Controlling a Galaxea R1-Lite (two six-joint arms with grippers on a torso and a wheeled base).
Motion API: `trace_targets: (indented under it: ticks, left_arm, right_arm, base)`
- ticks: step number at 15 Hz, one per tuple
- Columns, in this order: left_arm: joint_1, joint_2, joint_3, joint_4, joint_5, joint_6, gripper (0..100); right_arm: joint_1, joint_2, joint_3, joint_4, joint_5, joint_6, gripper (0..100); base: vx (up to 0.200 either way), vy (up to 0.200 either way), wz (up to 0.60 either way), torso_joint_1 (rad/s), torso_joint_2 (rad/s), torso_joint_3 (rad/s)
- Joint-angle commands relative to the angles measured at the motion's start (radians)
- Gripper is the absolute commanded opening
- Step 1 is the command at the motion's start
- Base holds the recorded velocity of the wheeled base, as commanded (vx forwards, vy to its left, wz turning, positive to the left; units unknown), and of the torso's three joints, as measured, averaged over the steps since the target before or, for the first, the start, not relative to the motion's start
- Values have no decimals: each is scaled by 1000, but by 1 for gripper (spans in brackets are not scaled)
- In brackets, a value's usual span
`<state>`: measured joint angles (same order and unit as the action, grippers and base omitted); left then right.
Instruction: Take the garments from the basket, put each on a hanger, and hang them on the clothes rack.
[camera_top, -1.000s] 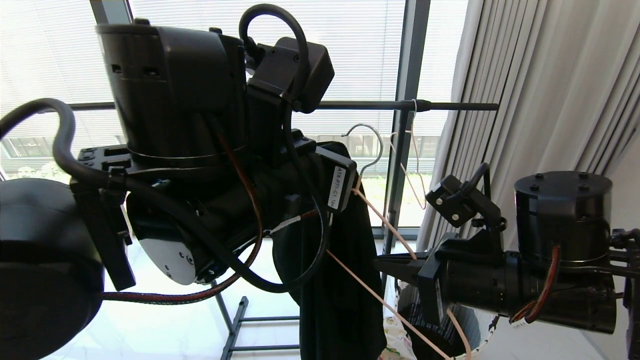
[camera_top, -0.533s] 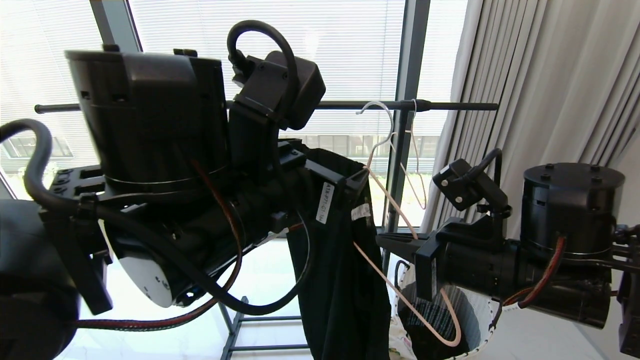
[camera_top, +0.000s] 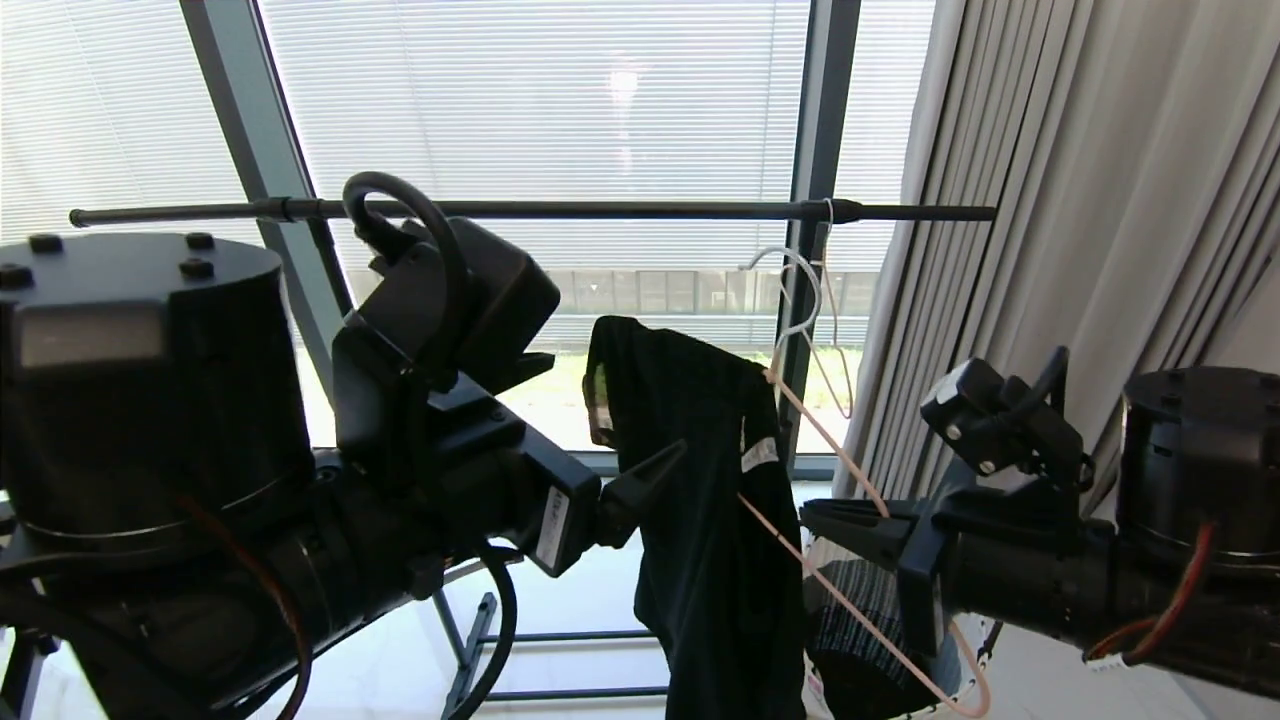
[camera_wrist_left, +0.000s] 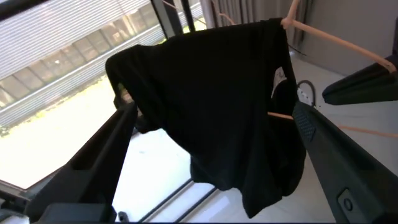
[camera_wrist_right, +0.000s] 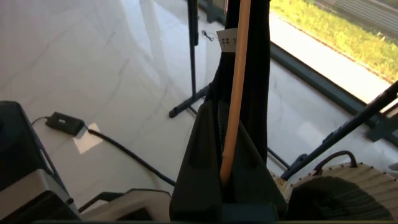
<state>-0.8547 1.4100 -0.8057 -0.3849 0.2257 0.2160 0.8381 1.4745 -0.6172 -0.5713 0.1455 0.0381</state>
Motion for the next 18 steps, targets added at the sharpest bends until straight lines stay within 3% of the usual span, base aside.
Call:
trace_targets:
  ticks: [1, 3, 5, 8, 12, 14, 18]
  left_arm:
    - [-12, -19, 54, -8, -48, 0, 100]
    - [-63, -22, 123, -8, -171, 8, 100]
    - [-93, -16, 209, -9, -226, 114, 100]
    - [-132, 9, 229, -8, -319, 151, 100]
    - [-162, 79, 234, -11, -327, 158, 100]
    - [-158, 118, 235, -68, -325, 178, 100]
    - [-159, 121, 250, -75, -325, 180, 100]
  right_arm:
    - [4, -161, 175, 18, 57, -55, 0]
    - [26, -255, 246, 106, 97, -129, 0]
    - [45, -336, 263, 235, 158, -208, 0]
    - [92, -381, 263, 327, 186, -264, 0]
    - [156, -375, 257, 327, 181, -265, 0]
    - [191, -373, 257, 329, 180, -271, 0]
    - [199, -364, 257, 329, 180, -311, 0]
  base:
    - [0, 0, 0, 0, 0, 0]
    - [0, 0, 0, 0, 0, 0]
    - [0, 0, 0, 0, 0, 0]
    - [0, 0, 0, 0, 0, 0]
    - [0, 0, 0, 0, 0, 0]
    - [0, 0, 0, 0, 0, 0]
    - [0, 0, 0, 0, 0, 0]
